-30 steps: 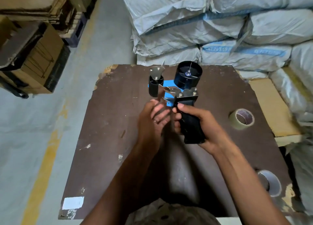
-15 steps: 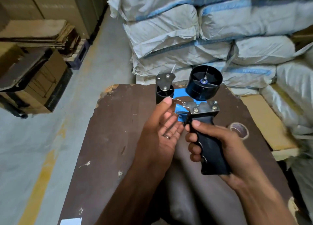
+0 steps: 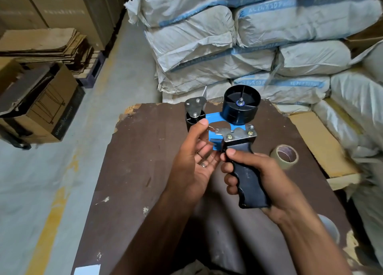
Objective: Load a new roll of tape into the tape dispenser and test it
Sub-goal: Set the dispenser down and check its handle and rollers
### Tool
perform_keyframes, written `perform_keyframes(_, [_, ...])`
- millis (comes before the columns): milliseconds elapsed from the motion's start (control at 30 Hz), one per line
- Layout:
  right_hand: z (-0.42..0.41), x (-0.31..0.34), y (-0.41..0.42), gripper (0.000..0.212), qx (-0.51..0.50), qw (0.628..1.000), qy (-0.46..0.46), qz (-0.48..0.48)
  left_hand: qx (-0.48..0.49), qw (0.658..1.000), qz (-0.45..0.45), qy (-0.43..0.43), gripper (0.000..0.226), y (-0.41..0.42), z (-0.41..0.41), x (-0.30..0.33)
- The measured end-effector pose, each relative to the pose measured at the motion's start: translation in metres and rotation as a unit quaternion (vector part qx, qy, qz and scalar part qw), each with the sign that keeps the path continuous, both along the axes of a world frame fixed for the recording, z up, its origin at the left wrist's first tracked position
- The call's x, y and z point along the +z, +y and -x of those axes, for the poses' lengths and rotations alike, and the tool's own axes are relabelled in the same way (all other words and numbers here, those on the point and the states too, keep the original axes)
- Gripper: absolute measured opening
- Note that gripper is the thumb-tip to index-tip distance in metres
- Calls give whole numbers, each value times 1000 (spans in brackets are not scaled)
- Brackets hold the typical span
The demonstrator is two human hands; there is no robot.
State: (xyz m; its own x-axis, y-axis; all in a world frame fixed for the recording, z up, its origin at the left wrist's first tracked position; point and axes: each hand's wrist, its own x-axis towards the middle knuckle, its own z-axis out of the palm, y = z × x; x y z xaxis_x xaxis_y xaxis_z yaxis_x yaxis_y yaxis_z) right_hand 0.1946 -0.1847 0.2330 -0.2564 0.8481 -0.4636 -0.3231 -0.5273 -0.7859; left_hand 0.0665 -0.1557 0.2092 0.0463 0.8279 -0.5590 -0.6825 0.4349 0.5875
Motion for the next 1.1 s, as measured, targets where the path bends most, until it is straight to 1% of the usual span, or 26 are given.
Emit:
perform_keyframes(67, [1,-2,1,14,-1,1000,-5,0,10,1000,7,5,38,2,1,-2])
perform_keyframes(200, [2,-9,3,18,-5,1000,-14,3,16,1000,-7,20,26,4,-1,-8])
perform_keyframes(233, [2,-10,3,19,-5,1000,-16,3,14,999,-10,28,30,5,-1,-10])
perform_keyframes(333, [1,-14,4,22,-5,1000,-14,6,-7,998,-18,54,58,7,0,-14])
perform_keyframes(367, [1,-15,4,23,-5,1000,-12,8,-12,998,-18,55,62,7,0,-15])
perform_keyframes(467, [2,-17,6,23,-10,1000,2,12,19,998,-3,53,44,7,-2,-18])
perform_keyframes(500, [2,-19,7,22,-17,1000,10,14,22,998,0,52,41,8,-3,-18])
perform_keyframes(733, [-4,-25,15,19,-18,998,34,39,20,999,-2,43,48,10,-8,-22])
perform_keyframes(800, [-5,-27,17,20,-16,998,35,41,22,999,-3,40,54,11,-9,-27])
perform_keyframes(900, [-6,-31,20,21,-11,999,36,39,5,999,-13,34,86,13,-10,-36])
perform_keyframes(933, [-6,-32,21,21,-10,999,37,38,2,999,-15,31,93,13,-10,-39])
perform_keyframes(1100, [-5,-38,25,21,-13,998,49,40,16,999,-11,37,105,16,-10,-51])
